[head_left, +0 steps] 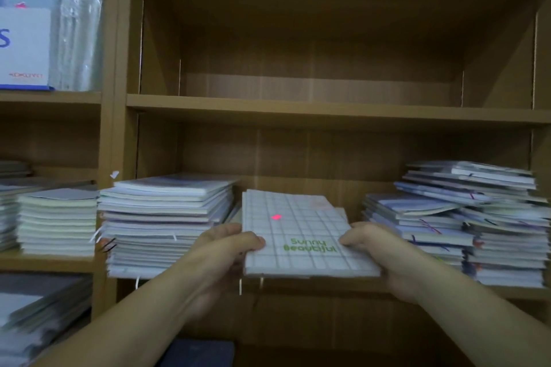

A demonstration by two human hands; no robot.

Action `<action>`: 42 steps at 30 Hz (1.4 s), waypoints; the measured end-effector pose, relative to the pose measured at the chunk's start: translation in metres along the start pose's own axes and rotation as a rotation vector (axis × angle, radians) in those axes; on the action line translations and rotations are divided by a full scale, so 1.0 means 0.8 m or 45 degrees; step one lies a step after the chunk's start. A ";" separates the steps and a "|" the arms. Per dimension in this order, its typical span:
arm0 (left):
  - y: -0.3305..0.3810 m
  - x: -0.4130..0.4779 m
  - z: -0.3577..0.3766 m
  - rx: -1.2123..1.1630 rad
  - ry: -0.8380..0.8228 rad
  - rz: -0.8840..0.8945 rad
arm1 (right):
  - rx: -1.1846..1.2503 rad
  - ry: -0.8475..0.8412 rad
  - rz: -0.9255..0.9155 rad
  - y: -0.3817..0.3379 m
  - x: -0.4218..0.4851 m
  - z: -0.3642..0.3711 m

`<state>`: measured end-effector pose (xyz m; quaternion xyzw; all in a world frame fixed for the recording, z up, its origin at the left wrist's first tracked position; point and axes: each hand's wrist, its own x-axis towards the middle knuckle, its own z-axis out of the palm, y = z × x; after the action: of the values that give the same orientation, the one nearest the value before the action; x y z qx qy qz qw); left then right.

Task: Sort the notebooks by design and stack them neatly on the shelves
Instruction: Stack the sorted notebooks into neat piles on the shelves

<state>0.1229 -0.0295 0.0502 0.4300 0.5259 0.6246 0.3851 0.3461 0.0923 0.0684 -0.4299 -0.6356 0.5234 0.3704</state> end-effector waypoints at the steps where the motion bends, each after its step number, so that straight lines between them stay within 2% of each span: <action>1: -0.002 -0.005 0.000 0.016 -0.025 0.013 | -0.005 -0.014 -0.009 0.004 -0.002 -0.002; 7: -0.005 -0.004 -0.006 0.107 0.004 0.072 | 0.047 -0.097 -0.009 0.019 -0.016 -0.006; 13: -0.030 -0.005 0.003 0.087 0.105 0.148 | 0.069 0.068 -0.176 0.048 -0.002 -0.003; 15: -0.039 -0.006 -0.004 0.061 0.072 0.155 | 0.042 0.042 -0.227 0.058 -0.013 -0.003; 19: -0.061 -0.029 -0.011 0.126 -0.175 0.150 | 0.040 -0.025 -0.366 0.083 -0.051 -0.009; 23: -0.102 -0.054 -0.005 0.199 -0.095 0.128 | -0.016 -0.052 -0.464 0.131 -0.083 -0.009; 28: -0.170 -0.075 -0.003 0.526 -0.120 0.249 | -0.207 0.098 -0.411 0.204 -0.107 0.005; 33: -0.261 -0.071 -0.008 0.884 0.020 0.159 | -0.437 0.113 -0.294 0.275 -0.098 0.025; 42: -0.327 0.017 -0.015 0.996 0.220 0.160 | -0.496 0.218 -0.300 0.342 0.025 0.067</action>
<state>0.1144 0.0187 -0.2077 0.5212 0.7272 0.4335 0.1079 0.3329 0.1152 -0.2099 -0.4588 -0.7367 0.3056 0.3916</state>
